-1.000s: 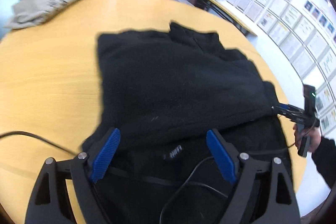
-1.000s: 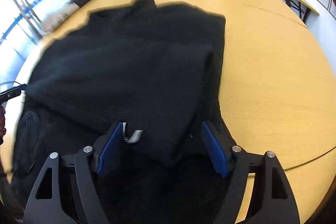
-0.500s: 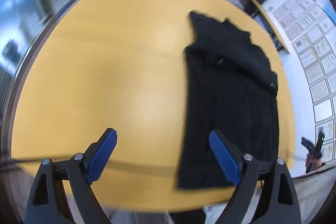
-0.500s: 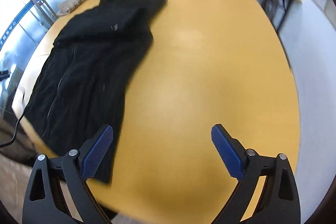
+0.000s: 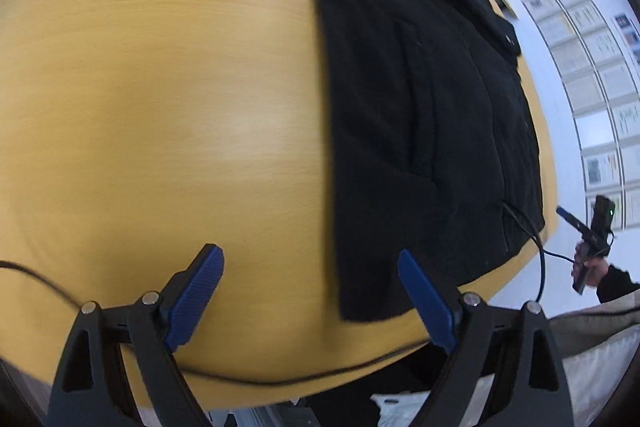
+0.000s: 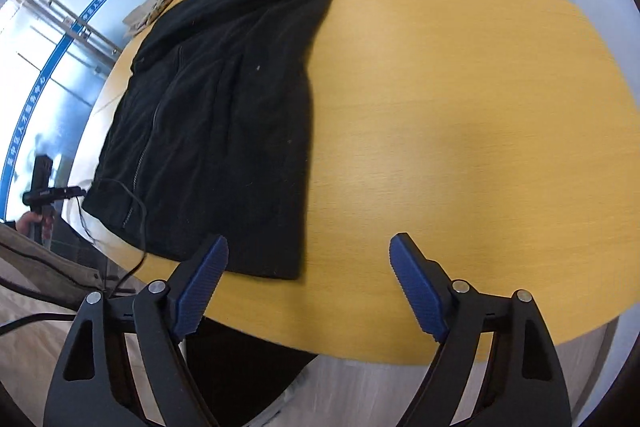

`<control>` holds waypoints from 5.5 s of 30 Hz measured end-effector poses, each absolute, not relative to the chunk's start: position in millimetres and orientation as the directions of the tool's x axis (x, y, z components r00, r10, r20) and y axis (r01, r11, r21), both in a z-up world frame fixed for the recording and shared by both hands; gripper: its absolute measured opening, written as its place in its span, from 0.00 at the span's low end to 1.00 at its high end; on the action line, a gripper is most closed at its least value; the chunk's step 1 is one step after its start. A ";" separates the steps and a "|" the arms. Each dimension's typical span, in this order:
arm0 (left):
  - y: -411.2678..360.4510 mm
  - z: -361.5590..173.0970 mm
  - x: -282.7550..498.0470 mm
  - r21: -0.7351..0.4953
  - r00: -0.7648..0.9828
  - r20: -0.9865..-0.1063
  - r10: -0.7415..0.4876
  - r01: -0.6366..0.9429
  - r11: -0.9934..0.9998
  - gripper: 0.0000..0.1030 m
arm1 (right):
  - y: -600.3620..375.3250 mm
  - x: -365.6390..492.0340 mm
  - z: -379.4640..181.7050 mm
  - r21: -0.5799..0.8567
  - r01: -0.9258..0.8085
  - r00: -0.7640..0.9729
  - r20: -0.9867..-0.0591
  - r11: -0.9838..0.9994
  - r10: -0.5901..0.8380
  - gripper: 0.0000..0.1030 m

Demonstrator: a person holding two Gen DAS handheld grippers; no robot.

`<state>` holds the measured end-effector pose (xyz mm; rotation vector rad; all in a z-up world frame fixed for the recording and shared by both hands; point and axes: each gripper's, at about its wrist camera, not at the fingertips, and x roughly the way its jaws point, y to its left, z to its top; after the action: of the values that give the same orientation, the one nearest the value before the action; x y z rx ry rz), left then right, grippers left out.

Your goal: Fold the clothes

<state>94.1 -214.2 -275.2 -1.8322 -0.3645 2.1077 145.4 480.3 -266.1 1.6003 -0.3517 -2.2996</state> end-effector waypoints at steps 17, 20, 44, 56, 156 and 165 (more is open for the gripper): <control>-155.5 -269.3 98.8 -0.425 -0.176 -0.884 0.434 -0.089 -0.901 0.90 | 423.9 145.3 -302.8 0.304 0.299 -0.326 -0.858 -0.905 -0.396 0.71; -159.9 -273.1 99.1 -0.413 -0.175 -0.894 0.413 -0.041 -0.910 0.78 | 408.6 143.2 -302.8 0.254 0.338 -0.335 -0.867 -0.906 -0.368 0.51; -211.3 -146.2 144.3 -0.669 -0.245 -0.743 0.623 0.249 -0.700 0.11 | 388.4 83.3 -158.2 0.576 0.450 -0.362 -0.581 -0.683 -0.729 0.07; -241.5 -72.8 6.7 -0.853 -0.465 -0.510 0.724 0.162 -0.496 0.10 | 365.6 -56.9 -93.9 0.569 0.532 -0.492 -0.396 -0.627 -0.776 0.07; -208.3 -276.9 -407.3 -0.552 -0.216 -0.776 0.592 -0.221 -0.804 0.28 | 480.0 -375.9 -285.0 0.632 0.188 -0.385 -0.657 -0.752 -0.648 0.07; -249.9 -283.0 -401.1 -0.550 -0.270 -0.779 0.567 -0.142 -0.823 0.22 | 502.5 -359.8 -263.4 0.608 0.173 -0.505 -0.621 -0.775 -0.599 0.07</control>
<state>-401.1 -249.9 -283.0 -1.5390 -0.5222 2.1305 -359.8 502.5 -263.4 1.2097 -0.6659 -2.2900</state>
